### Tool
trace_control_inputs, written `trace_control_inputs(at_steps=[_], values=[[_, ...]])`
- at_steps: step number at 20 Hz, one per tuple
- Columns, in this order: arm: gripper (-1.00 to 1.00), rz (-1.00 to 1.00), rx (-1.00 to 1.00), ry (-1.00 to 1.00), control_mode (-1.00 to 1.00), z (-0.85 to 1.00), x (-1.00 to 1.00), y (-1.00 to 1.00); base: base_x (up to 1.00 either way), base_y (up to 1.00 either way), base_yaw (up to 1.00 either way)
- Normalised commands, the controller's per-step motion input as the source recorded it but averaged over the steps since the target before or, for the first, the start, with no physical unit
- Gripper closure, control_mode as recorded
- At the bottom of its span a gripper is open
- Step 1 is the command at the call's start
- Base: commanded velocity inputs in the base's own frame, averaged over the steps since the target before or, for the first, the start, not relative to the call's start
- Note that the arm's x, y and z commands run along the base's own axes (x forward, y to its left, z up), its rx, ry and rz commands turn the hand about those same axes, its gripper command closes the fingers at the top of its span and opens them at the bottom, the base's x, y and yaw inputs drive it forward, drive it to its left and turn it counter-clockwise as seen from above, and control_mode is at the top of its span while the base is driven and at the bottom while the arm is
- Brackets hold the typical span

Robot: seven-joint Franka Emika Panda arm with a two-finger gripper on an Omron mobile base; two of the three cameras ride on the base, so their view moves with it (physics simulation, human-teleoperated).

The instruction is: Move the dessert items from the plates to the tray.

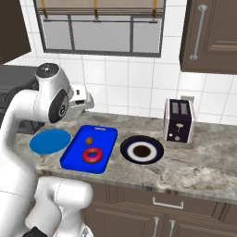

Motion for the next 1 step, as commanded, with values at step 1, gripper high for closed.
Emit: trace_control_inputs(at_steps=[1], values=[[-1.00, -0.05, 0.04, -0.23, -1.00, 0.48, -0.81, 0.00, 0.00, 0.00, 0.00]])
